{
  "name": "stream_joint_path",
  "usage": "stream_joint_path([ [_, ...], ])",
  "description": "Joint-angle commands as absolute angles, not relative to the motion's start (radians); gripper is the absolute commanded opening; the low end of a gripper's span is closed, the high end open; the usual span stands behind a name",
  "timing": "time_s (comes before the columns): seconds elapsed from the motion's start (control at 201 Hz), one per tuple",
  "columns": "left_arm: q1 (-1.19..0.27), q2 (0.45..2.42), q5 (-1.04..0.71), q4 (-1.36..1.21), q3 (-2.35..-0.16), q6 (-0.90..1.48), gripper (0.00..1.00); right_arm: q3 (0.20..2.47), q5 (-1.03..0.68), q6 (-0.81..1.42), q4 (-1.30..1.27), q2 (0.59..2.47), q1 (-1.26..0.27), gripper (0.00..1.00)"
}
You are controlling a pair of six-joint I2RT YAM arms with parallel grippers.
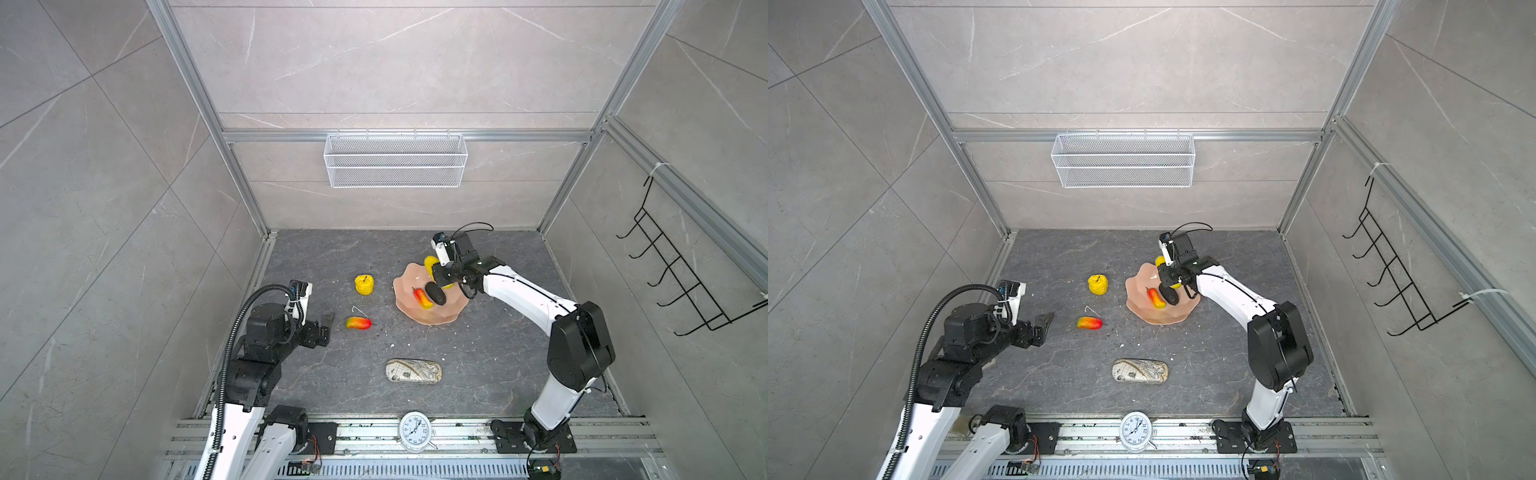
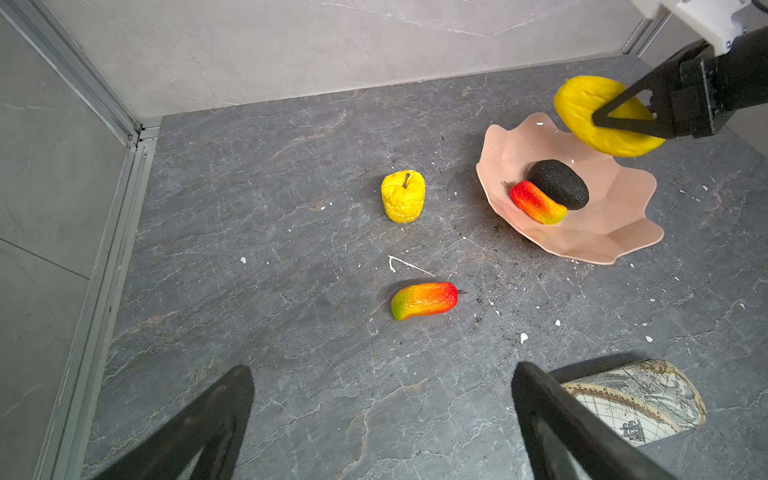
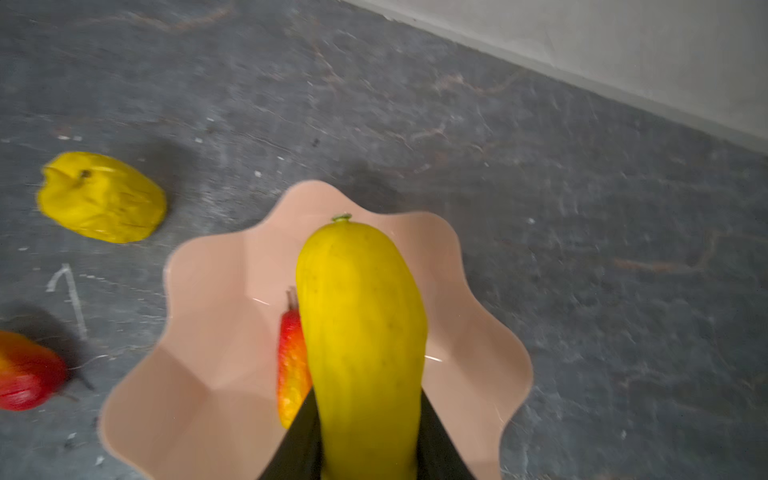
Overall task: Place and organize the fake fruits in the fruit bowl
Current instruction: 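Carry the yellow mango into the bowl beside the avocado, then open the right gripper and lift it away from the bowl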
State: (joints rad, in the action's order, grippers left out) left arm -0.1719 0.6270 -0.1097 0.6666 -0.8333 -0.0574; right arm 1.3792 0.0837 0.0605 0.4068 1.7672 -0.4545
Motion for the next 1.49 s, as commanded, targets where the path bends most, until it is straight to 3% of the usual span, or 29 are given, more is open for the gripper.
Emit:
stream_joint_path([
  [0.0, -0.166, 0.622, -0.127, 0.638, -0.843, -0.081, 1.0, 1.364, 0.129, 0.104, 0.383, 1.781, -0.434, 0.3],
  [0.782, -0.166, 0.632, -0.125, 0.639, -0.844, -0.08, 1.0, 1.36, 0.158, 0.062, 0.389, 1.919, -0.416, 0.28],
  [1.488, -0.166, 0.633, -0.12, 0.641, -0.844, -0.08, 1.0, 1.425, 0.059, 0.055, 0.409, 1.983, -0.48, 0.3],
])
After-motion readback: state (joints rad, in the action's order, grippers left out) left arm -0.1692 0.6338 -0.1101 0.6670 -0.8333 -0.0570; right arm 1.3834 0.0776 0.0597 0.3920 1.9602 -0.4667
